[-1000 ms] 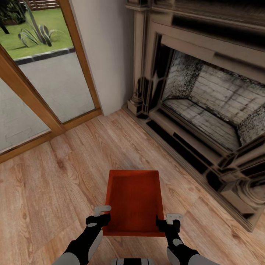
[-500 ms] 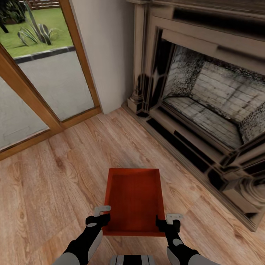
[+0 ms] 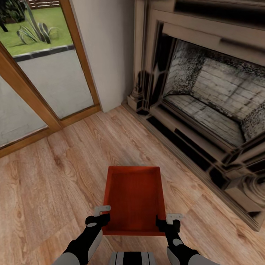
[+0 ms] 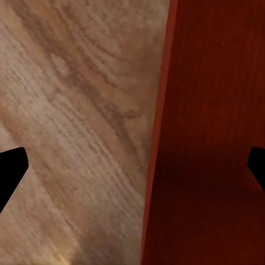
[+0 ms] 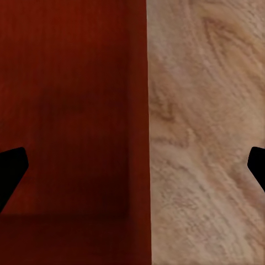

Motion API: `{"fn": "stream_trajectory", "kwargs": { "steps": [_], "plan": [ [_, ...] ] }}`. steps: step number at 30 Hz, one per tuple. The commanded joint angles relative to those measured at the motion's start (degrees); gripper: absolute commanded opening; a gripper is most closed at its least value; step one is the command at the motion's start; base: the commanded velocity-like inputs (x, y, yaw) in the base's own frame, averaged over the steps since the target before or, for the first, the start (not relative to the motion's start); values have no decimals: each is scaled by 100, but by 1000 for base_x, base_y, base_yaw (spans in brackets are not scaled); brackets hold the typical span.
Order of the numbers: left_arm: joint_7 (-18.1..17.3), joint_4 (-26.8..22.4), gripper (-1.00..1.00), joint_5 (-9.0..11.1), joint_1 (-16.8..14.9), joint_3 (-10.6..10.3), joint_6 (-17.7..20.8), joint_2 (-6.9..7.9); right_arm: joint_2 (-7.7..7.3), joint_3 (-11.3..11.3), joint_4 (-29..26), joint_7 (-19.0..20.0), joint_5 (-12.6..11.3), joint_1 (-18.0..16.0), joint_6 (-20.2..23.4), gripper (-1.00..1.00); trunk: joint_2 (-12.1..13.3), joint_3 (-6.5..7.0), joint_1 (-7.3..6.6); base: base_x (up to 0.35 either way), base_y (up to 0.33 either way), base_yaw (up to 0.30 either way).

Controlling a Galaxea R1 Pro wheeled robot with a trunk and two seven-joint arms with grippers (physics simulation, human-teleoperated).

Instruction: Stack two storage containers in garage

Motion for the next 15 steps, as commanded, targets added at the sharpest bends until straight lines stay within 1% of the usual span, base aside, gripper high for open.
{"fn": "stream_trajectory", "kwargs": {
  "steps": [1,15],
  "plan": [
    [32,-12,100,30,0,-21,32,2,0,48,5,-43,-8,-3,-8,100,-43,-22,22,0,0,0],
    [32,-39,100,23,0,-19,32,10,0,47,5,-43,-8,-3,-8,100,-604,-273,329,0,0,0]
  ]
}}
